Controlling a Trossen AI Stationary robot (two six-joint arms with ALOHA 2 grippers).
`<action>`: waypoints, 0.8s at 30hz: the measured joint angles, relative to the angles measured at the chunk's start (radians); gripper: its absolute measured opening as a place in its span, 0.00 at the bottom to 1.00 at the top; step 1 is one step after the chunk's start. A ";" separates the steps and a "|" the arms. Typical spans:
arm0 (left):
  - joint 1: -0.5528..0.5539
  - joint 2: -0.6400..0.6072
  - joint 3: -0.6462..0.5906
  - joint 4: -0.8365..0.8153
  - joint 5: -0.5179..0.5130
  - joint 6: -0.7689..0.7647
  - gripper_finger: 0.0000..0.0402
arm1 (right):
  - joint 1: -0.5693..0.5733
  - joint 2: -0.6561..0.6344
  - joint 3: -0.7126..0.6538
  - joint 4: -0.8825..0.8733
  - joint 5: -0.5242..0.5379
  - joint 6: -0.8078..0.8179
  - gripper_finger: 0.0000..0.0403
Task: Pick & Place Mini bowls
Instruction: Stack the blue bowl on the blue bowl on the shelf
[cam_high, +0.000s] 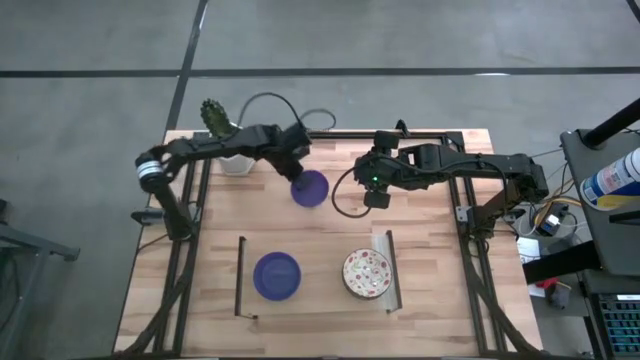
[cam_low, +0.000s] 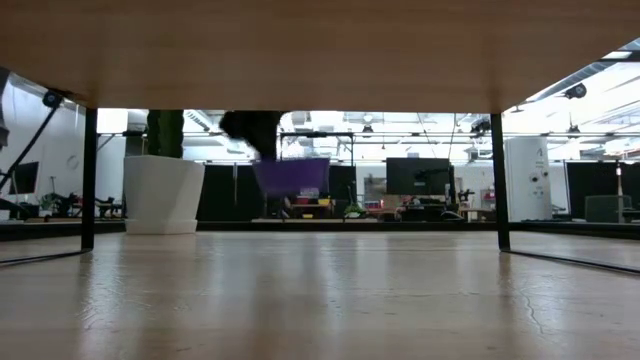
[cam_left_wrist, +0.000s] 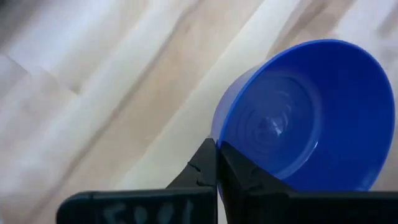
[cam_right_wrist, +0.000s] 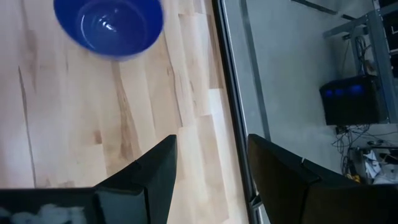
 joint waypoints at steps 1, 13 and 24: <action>0.000 -0.020 0.020 -0.014 -0.005 0.011 0.00 | -0.001 0.000 0.000 0.001 0.002 -0.001 0.48; -0.013 -0.168 0.375 -0.497 0.038 0.068 0.00 | -0.006 0.000 0.000 0.003 0.004 -0.002 0.48; -0.283 -0.216 0.464 -0.675 0.113 -0.040 0.00 | -0.007 0.000 0.000 0.004 0.004 -0.003 0.48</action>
